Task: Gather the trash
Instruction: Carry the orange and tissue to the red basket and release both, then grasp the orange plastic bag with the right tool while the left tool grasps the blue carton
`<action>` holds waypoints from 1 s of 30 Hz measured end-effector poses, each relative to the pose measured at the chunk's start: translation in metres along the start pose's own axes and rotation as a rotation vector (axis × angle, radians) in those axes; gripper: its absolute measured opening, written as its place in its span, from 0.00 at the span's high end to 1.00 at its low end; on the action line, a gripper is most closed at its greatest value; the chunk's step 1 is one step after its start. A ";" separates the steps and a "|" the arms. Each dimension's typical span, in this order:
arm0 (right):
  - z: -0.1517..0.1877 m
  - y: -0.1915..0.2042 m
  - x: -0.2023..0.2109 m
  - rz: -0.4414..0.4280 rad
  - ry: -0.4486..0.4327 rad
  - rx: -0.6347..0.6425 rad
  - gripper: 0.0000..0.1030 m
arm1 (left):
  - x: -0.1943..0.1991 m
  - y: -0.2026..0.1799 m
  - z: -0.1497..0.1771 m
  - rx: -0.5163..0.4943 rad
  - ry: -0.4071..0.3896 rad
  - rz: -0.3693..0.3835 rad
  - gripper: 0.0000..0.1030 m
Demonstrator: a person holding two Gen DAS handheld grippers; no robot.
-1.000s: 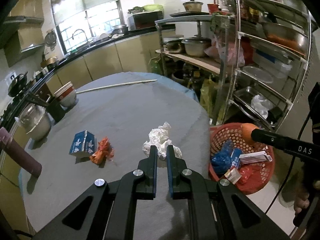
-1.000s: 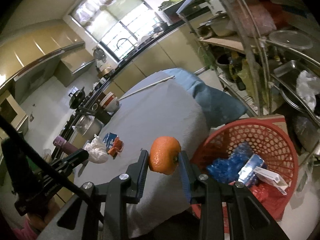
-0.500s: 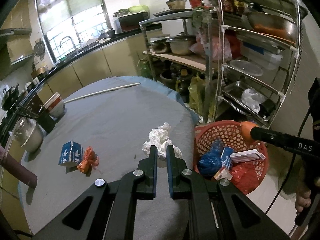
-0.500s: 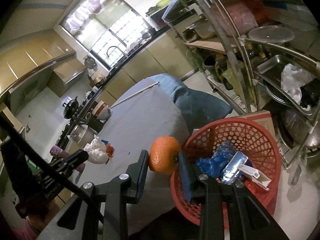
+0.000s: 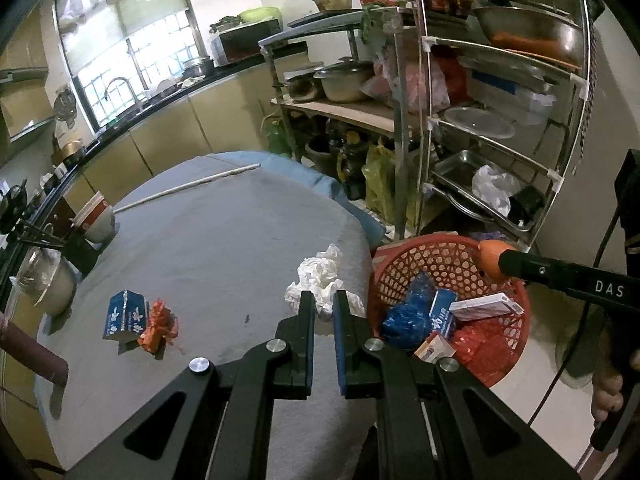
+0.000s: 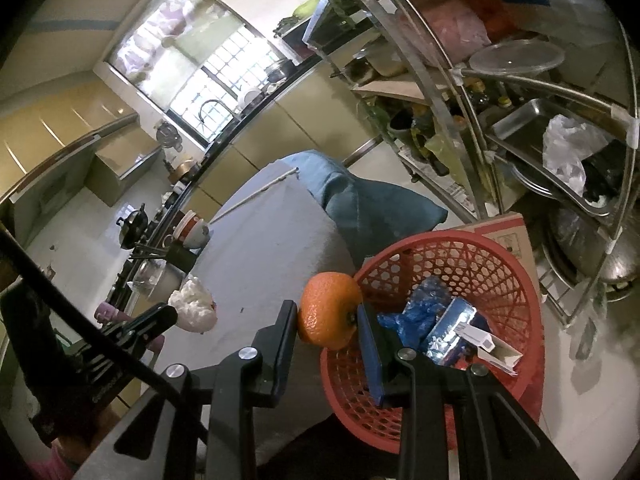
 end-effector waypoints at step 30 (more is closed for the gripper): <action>-0.011 -0.057 0.032 0.077 -0.080 -0.148 0.34 | -0.026 -0.049 -0.007 0.024 0.027 0.285 0.44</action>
Point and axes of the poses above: each gripper's, at about its wrist camera, not at the fingertips, and x roughly against the way its jaws point, y to its left, z to its underside, the point moved 8 cm from there along -x, roughly the way its jaws point, and after that the axes turned 4 degrees about -y, right-handed, at the moved point
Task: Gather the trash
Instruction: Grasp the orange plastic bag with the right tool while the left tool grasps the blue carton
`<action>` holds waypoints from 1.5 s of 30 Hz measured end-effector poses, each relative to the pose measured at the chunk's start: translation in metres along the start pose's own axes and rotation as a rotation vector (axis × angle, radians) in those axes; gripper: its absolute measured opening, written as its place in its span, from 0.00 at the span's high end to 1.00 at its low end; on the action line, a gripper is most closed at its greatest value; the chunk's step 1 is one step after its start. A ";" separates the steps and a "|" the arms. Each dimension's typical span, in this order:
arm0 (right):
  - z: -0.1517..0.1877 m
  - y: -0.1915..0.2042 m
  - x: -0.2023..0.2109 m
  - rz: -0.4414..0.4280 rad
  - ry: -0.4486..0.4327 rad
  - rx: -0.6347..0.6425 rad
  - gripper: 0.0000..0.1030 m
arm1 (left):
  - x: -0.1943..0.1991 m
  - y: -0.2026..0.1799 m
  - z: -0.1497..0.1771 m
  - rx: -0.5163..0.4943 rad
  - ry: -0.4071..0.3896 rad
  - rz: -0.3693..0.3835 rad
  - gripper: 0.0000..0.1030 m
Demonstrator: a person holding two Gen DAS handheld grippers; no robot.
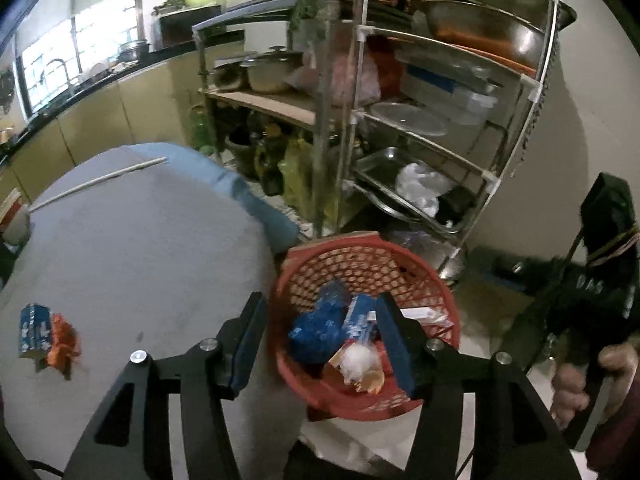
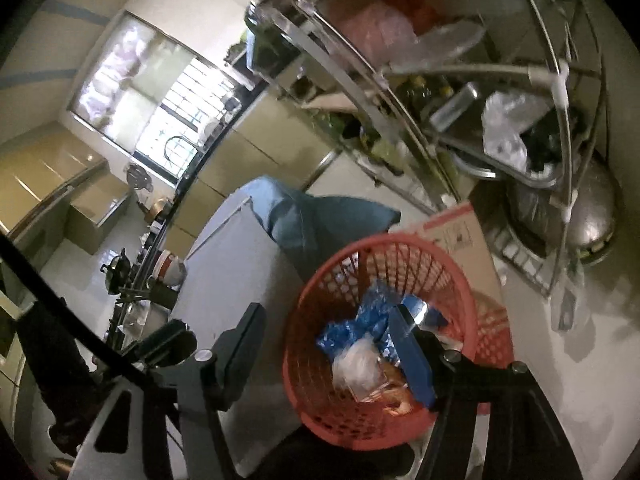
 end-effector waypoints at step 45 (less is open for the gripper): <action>0.171 0.317 -0.308 -0.063 0.540 0.339 0.59 | 0.183 0.340 0.211 0.591 0.063 -0.728 0.37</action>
Point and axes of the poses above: each gripper's, at about its wrist camera, not at the fingertips, and x roughly against the way its jaws point, y to its left, z to its underside, the point moved 8 cm from there along -x, roughly the way its jaws point, and after that the axes turned 4 degrees about -y, right-handed, at the moved point
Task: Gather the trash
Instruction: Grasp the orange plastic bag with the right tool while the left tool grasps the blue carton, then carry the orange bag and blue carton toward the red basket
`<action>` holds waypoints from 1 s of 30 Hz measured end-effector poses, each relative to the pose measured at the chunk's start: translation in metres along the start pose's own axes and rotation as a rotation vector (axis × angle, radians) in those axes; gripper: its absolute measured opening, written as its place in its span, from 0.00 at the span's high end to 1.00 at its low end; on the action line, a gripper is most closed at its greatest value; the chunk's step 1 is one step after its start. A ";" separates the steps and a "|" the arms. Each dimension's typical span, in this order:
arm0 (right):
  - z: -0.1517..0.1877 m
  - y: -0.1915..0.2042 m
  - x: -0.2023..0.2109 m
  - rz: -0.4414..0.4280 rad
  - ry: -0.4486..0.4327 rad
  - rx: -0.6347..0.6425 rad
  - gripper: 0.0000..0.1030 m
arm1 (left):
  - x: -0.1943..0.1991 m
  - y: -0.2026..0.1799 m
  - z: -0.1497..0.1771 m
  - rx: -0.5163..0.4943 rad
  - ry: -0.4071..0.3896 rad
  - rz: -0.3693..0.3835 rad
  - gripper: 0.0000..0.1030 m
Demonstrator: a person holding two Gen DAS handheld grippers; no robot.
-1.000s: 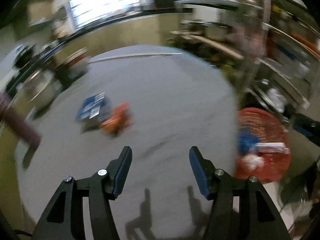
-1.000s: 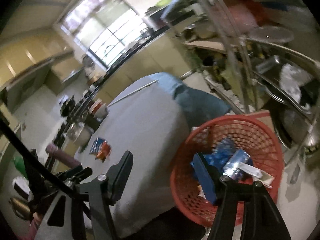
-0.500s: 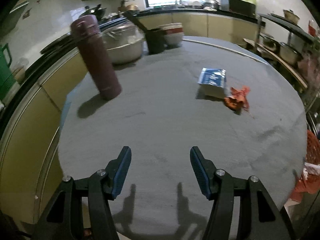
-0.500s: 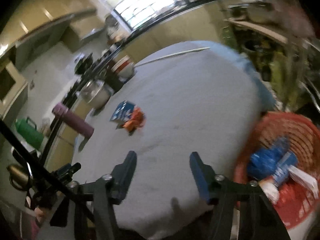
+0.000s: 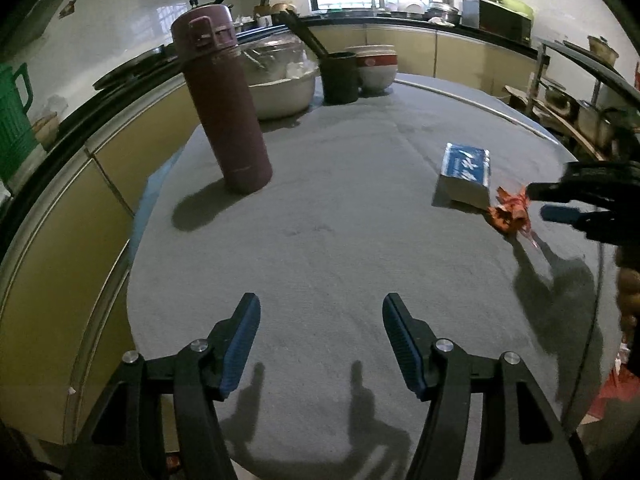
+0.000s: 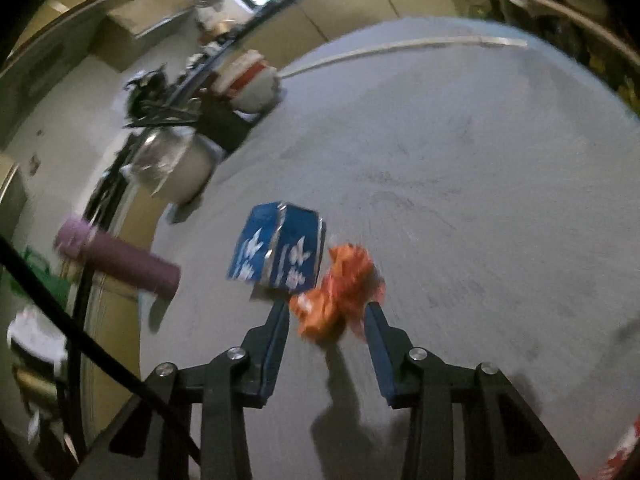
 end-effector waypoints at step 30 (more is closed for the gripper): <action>0.025 -0.044 0.054 -0.021 -0.089 0.077 0.74 | -0.121 -0.151 -0.097 -0.032 0.106 0.293 0.41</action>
Point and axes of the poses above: each gripper's, at about its wrist camera, not at the fingertips, and x roughly against the way its jaws point, y to its left, z to its underside, the point moved 8 cm from there along -x, roughly the way its jaws point, and after that the axes turned 4 degrees about -y, right-handed, at the moved point
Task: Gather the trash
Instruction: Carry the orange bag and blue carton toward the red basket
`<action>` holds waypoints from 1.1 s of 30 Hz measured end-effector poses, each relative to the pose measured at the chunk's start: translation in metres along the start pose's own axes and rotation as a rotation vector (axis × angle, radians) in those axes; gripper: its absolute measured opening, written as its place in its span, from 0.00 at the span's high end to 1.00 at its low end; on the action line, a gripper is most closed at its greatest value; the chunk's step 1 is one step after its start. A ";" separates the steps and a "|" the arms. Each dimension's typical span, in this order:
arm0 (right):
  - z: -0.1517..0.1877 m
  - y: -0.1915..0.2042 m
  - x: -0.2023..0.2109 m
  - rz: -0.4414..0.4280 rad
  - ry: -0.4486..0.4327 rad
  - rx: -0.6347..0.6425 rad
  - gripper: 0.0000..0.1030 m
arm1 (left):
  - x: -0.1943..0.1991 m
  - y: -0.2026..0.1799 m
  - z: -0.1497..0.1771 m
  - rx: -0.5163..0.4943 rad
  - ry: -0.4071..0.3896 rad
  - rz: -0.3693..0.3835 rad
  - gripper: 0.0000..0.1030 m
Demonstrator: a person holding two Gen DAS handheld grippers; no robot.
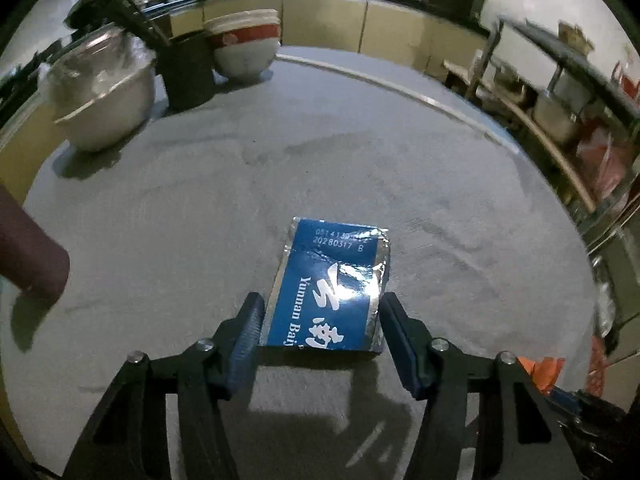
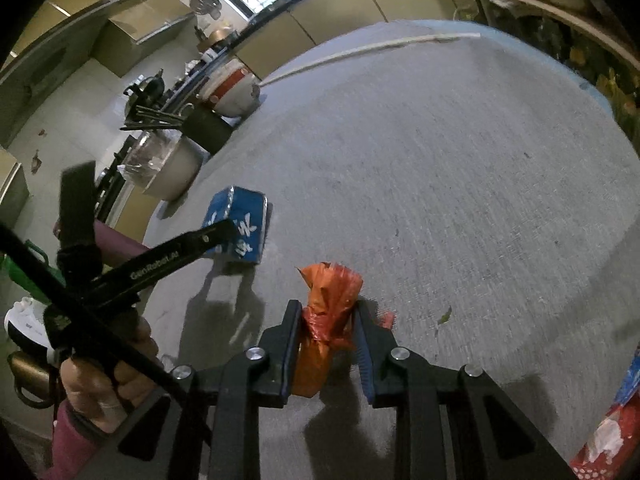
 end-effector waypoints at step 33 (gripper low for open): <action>0.039 0.005 0.151 0.000 -0.253 0.100 0.73 | 0.191 -0.066 0.070 -0.215 -0.293 -0.147 0.41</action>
Point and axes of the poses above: each gripper's, at about its wrist camera, not at the fingertips, and x roughly against the way its jaws point, y to its left, z to its underside, the point moved 8 cm from there along -x, roughly the way its jaws point, and after that the axes turned 4 degrees about -y, right-handed, at the moved point
